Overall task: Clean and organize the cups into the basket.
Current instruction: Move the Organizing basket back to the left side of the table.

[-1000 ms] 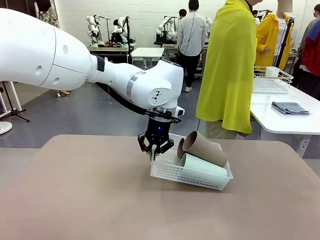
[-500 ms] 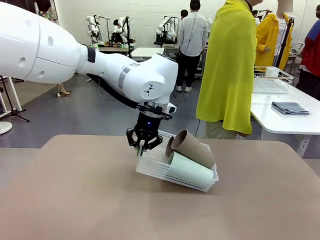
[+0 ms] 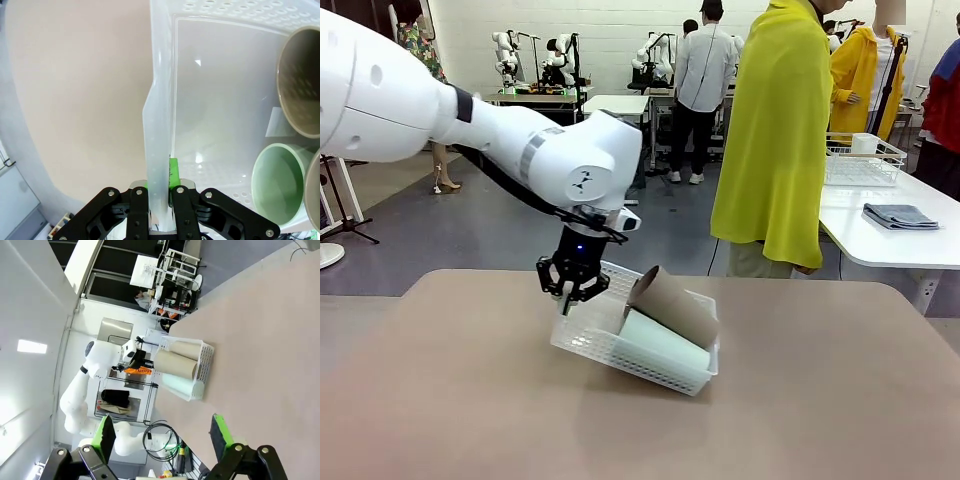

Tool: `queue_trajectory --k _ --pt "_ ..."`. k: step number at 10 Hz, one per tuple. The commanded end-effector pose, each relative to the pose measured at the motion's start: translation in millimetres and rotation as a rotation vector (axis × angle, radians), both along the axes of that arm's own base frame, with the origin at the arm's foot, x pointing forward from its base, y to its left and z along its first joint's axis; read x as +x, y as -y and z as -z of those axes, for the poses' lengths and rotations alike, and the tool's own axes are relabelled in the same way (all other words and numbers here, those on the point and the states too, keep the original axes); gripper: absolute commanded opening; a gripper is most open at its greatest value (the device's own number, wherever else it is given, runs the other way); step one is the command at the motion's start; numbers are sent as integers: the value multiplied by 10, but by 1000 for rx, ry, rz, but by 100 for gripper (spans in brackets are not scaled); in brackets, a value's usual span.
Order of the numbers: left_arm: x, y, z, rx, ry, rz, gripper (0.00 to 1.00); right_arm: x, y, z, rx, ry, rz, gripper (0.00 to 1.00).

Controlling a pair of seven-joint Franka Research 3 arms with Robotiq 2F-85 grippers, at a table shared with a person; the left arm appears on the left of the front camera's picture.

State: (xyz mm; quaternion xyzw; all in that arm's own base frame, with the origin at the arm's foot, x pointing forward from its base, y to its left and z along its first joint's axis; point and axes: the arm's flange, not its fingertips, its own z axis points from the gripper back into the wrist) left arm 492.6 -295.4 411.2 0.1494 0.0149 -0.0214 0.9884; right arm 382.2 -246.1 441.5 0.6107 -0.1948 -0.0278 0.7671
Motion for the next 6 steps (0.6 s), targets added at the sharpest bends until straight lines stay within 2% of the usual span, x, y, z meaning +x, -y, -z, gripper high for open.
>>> queue_trajectory --k 1,3,5,6 --pt "-108 -467 3 -15 46 -27 6 1 -24 -11 25 4 0 100" --pt "-134 -914 -4 -28 55 -74 6 1 -24 -11 25 4 0 100" --pt "-107 -1201 11 -18 31 -143 6 1 -24 -11 25 4 0 100" --pt "-36 -926 -11 -10 44 -99 6 1 -24 -11 25 4 0 100"
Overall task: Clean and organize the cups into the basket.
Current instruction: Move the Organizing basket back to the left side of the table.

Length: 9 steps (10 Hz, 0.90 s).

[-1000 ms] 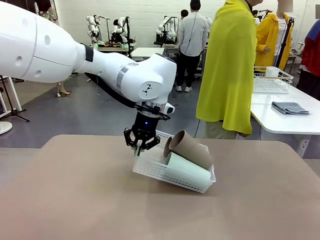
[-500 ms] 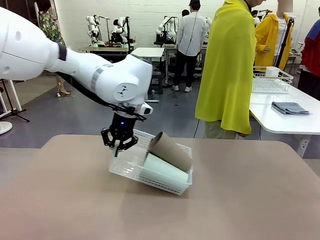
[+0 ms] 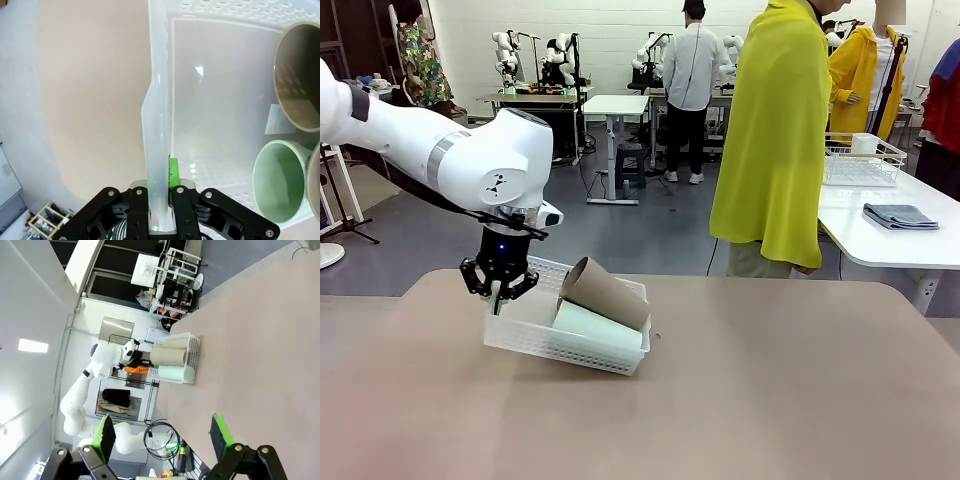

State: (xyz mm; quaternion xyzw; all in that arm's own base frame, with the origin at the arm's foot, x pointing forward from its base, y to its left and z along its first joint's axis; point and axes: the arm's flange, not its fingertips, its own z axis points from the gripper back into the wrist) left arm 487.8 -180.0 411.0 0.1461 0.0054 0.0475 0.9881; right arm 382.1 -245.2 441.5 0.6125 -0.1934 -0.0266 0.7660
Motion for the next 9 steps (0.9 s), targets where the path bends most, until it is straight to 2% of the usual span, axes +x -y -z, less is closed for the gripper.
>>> queue_trajectory --k 1,5,7,9 --pt "11 229 -14 -5 6 35 6 2 -14 -12 21 4 4 100" --pt "-21 199 -22 -4 6 36 6 0 0 0 0 0 0 100" --pt "54 -205 -107 -18 45 64 6 -67 24 107 -81 -93 -139 100" --pt "29 -629 -162 -4 89 50 6 -84 115 196 -88 -146 -185 100"
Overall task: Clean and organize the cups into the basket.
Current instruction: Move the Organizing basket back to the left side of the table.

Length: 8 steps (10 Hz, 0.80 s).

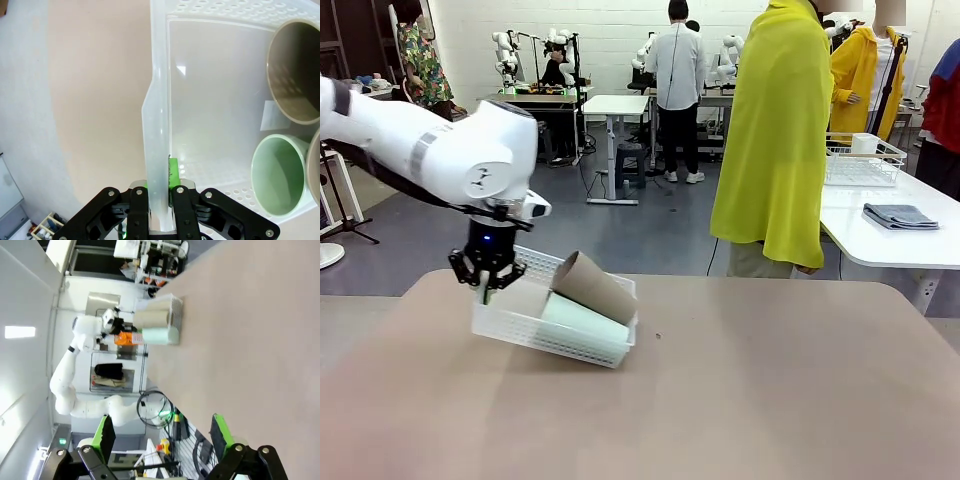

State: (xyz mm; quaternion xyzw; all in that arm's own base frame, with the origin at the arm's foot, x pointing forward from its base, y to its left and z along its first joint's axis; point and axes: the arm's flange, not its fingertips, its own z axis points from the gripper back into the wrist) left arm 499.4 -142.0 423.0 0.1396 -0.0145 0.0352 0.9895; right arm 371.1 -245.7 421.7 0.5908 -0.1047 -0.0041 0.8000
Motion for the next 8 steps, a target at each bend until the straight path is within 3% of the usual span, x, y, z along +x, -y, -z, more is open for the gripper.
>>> queue_trajectory --k 1,5,8 --pt "-124 -403 -89 7 71 23 6 49 141 9 30 -8 -19 100" --pt "-339 -1170 -224 70 159 53 6 12 30 36 5 -15 -13 100" --pt "-357 -1664 -191 61 133 2 6 12 30 36 5 -15 -13 100"
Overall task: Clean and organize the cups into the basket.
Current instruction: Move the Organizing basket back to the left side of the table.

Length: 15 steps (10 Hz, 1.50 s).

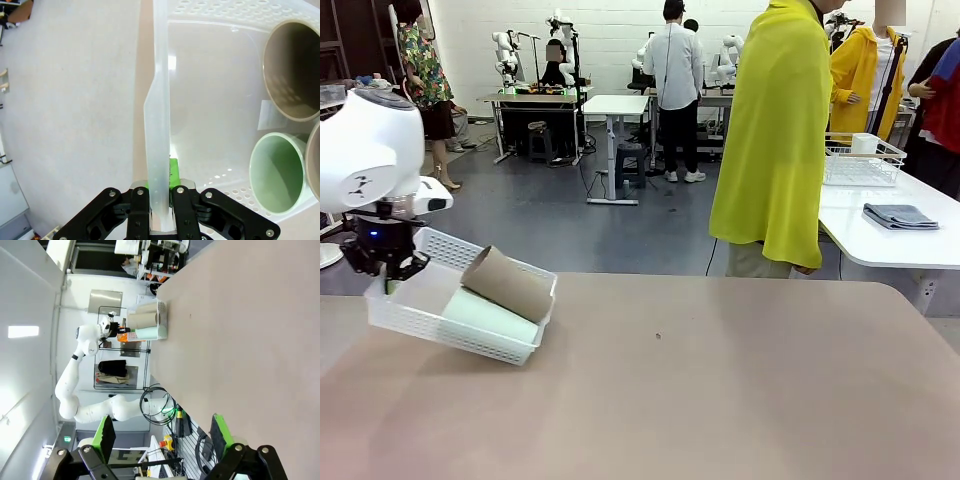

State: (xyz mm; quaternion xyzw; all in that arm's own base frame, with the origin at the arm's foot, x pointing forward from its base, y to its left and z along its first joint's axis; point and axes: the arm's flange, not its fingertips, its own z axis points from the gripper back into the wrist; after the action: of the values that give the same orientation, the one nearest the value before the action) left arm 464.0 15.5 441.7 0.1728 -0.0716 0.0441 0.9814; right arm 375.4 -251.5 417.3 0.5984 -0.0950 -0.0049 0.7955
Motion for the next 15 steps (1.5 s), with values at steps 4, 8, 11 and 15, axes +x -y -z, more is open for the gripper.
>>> queue_trajectory --k 4,8,11,15 --pt "176 -234 404 -24 -73 -7 6 -31 -29 -8 -12 0 -1 100" --pt "229 -247 437 -63 -63 -8 63 -31 -29 -8 -12 0 -1 100" --pt "240 -282 429 -45 -59 -1 100 -31 -29 -8 -12 0 -1 100" --pt "182 -266 273 -34 -20 -36 100 -31 -29 -8 -12 0 -1 100"
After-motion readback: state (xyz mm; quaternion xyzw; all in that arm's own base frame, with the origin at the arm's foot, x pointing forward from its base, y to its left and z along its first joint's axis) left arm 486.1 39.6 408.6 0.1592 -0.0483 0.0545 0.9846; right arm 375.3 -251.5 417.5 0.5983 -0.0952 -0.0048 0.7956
